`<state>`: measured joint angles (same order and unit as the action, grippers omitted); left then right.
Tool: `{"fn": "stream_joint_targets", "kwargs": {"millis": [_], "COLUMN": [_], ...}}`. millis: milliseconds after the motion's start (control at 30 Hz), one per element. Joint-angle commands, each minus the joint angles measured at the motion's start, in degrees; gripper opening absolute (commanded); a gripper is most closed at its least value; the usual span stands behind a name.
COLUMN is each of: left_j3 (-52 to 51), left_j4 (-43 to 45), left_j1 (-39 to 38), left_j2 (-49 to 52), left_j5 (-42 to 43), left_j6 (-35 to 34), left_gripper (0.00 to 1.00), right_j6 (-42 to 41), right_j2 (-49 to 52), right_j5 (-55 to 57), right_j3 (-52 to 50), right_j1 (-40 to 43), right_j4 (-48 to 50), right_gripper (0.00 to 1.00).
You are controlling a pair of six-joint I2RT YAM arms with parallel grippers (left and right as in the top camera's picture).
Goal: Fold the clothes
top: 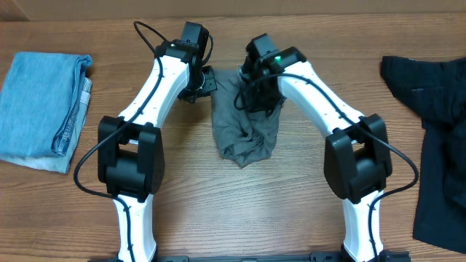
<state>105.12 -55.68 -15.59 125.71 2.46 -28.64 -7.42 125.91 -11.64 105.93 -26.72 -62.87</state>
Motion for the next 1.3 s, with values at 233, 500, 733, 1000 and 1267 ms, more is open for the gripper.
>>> {"fn": "stream_joint_targets", "kwargs": {"millis": [233, 500, 733, 1000, 1267], "left_j3": [-0.35, -0.35, -0.35, -0.35, -0.35], "left_j4": [0.39, 0.76, 0.66, 1.07, 1.31], "left_j1": [1.33, 1.36, 1.33, 1.36, 1.38], "left_j2": [8.76, 8.76, 8.76, 8.76, 8.76], "left_j5": [2.12, 3.10, 3.21, 3.37, 3.41], "left_j6": [-1.55, -1.14, -0.07, 0.42, 1.05], "left_gripper": [0.12, 0.11, 0.11, 0.09, 0.09], "right_j6": [0.31, 2.10, -5.81, -17.79, -17.66], "right_j2": [2.03, 2.05, -3.30, -2.45, -2.45], "right_j5": [-9.42, -16.26, 5.53, 2.54, -9.31], "right_j3": [12.24, 18.18, 34.05, 18.45, 3.93], "right_j1": [-6.43, -8.09, 0.61, 14.16, 9.49], "right_j4": [-11.61, -10.97, -23.71, -21.09, -4.00], "right_gripper": [0.86, 1.00, 0.90, 0.67, 0.07]}}
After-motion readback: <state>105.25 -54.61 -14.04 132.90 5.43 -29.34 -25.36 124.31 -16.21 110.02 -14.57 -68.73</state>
